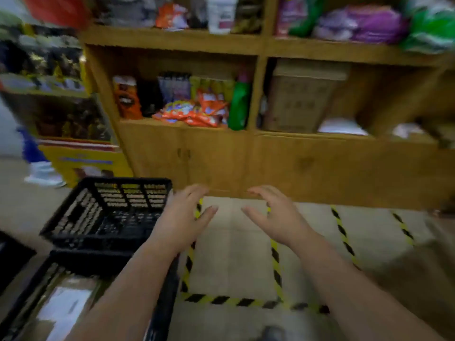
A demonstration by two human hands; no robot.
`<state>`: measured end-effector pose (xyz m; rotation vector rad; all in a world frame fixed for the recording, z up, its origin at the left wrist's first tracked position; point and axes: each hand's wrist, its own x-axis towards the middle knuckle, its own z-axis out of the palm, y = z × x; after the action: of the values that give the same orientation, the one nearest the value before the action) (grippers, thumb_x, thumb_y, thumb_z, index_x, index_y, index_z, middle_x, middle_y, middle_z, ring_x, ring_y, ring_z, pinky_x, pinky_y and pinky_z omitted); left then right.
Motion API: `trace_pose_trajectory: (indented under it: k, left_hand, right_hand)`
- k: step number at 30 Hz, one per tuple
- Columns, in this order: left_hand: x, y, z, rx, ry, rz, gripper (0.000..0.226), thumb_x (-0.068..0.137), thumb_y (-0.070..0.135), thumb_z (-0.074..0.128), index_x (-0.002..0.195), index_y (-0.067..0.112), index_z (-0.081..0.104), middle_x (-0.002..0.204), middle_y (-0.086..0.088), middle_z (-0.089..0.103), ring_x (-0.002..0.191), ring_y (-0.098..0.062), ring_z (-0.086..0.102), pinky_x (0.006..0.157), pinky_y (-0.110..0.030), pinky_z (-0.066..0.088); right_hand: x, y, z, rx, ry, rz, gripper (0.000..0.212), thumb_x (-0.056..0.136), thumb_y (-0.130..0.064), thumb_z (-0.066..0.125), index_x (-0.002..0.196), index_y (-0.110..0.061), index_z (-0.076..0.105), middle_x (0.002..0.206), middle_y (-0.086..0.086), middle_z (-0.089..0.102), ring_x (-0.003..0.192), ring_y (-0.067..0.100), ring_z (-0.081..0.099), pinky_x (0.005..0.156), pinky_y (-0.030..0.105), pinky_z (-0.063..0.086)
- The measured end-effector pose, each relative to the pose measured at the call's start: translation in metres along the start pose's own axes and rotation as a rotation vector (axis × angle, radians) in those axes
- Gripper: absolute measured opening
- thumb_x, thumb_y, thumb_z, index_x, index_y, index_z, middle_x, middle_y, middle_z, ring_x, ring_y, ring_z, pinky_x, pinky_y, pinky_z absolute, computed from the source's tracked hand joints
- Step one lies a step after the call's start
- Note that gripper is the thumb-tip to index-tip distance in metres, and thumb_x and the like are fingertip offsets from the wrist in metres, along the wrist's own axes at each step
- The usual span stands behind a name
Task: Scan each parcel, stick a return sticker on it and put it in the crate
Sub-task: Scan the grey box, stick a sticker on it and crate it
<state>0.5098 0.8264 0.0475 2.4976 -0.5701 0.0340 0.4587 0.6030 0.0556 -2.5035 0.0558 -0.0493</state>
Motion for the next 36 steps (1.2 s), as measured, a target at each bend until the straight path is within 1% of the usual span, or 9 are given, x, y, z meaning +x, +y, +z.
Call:
trace_pose_trajectory:
  k: [4, 8, 12, 14, 16, 19, 22, 30, 36]
  left_hand:
    - [0.035, 0.13, 0.071, -0.063, -0.146, 0.331, 0.049, 0.093, 0.048, 0.054, 0.137, 0.029, 0.05, 0.142, 0.013, 0.045, 0.134, -0.009, 0.038, 0.109, -0.021, 0.026]
    - [0.038, 0.271, 0.153, -0.139, -0.311, 0.582, 0.05, 0.093, 0.051, 0.055, 0.137, 0.027, 0.051, 0.144, 0.011, 0.044, 0.136, -0.009, 0.037, 0.112, -0.025, 0.026]
    - [0.018, 0.399, 0.236, -0.181, -0.475, 0.775, 0.05, 0.093, 0.049, 0.054, 0.14, 0.032, 0.047, 0.146, 0.016, 0.039, 0.137, -0.005, 0.033, 0.112, -0.027, 0.028]
    - [0.009, 0.451, 0.272, -0.213, -0.531, 0.848, 0.051, 0.093, 0.047, 0.057, 0.14, 0.03, 0.048, 0.146, 0.015, 0.04, 0.136, -0.005, 0.034, 0.114, -0.028, 0.03]
    - [0.005, 0.492, 0.301, -0.239, -0.561, 0.9, 0.052, 0.092, 0.043, 0.061, 0.14, 0.028, 0.049, 0.145, 0.013, 0.041, 0.135, -0.007, 0.037, 0.113, -0.031, 0.032]
    - [0.005, 0.534, 0.329, -0.247, -0.597, 0.928, 0.053, 0.092, 0.043, 0.06, 0.141, 0.029, 0.046, 0.144, 0.015, 0.039, 0.133, -0.005, 0.036, 0.109, -0.027, 0.032]
    - [0.017, 0.56, 0.352, -0.28, -0.625, 0.941, 0.052, 0.092, 0.041, 0.06, 0.141, 0.029, 0.046, 0.143, 0.018, 0.038, 0.13, -0.001, 0.036, 0.107, -0.025, 0.032]
    - [0.101, 0.583, 0.434, -0.224, -0.693, 0.906, 0.054, 0.093, 0.048, 0.056, 0.143, 0.031, 0.043, 0.148, 0.014, 0.037, 0.136, -0.007, 0.034, 0.11, -0.032, 0.034]
    - [0.179, 0.625, 0.49, -0.219, -0.752, 0.889, 0.058, 0.091, 0.044, 0.06, 0.143, 0.026, 0.042, 0.146, 0.007, 0.04, 0.132, -0.016, 0.041, 0.109, -0.037, 0.038]
  right_hand:
    - [-0.096, 0.092, -0.096, -0.013, 0.286, 0.255, 0.053, 0.088, -0.058, 0.056, 0.135, -0.034, 0.05, 0.136, -0.018, 0.043, 0.127, 0.003, 0.041, 0.103, 0.02, 0.032]
    - [-0.212, 0.182, -0.177, -0.011, 0.522, 0.524, 0.051, 0.088, -0.056, 0.058, 0.133, -0.032, 0.053, 0.133, -0.015, 0.046, 0.122, 0.003, 0.044, 0.097, 0.019, 0.033]
    - [-0.326, 0.255, -0.227, -0.026, 0.7, 0.765, 0.054, 0.088, -0.054, 0.06, 0.135, -0.028, 0.054, 0.133, -0.009, 0.05, 0.123, 0.01, 0.047, 0.094, 0.019, 0.034]
    - [-0.366, 0.285, -0.244, -0.028, 0.735, 0.851, 0.054, 0.088, -0.057, 0.059, 0.135, -0.03, 0.052, 0.133, -0.01, 0.049, 0.122, 0.01, 0.049, 0.09, 0.021, 0.036]
    - [-0.392, 0.309, -0.256, -0.021, 0.75, 0.918, 0.057, 0.087, -0.062, 0.056, 0.137, -0.034, 0.049, 0.137, -0.013, 0.046, 0.122, 0.009, 0.049, 0.092, 0.025, 0.04]
    - [-0.41, 0.331, -0.27, 0.042, 0.765, 0.923, 0.056, 0.088, -0.059, 0.056, 0.138, -0.034, 0.048, 0.141, -0.013, 0.044, 0.126, 0.008, 0.045, 0.1, 0.028, 0.042]
    - [-0.406, 0.354, -0.283, 0.071, 0.753, 0.93, 0.055, 0.089, -0.057, 0.058, 0.139, -0.035, 0.047, 0.145, -0.012, 0.04, 0.13, 0.009, 0.041, 0.103, 0.031, 0.04]
    - [-0.339, 0.442, -0.305, 0.084, 0.666, 1.021, 0.057, 0.091, -0.055, 0.057, 0.142, -0.033, 0.043, 0.147, -0.008, 0.039, 0.128, 0.013, 0.043, 0.103, 0.034, 0.045]
    - [-0.278, 0.518, -0.342, 0.036, 0.671, 1.135, 0.061, 0.091, -0.053, 0.057, 0.144, -0.029, 0.041, 0.145, -0.003, 0.042, 0.132, 0.016, 0.041, 0.107, 0.033, 0.038]
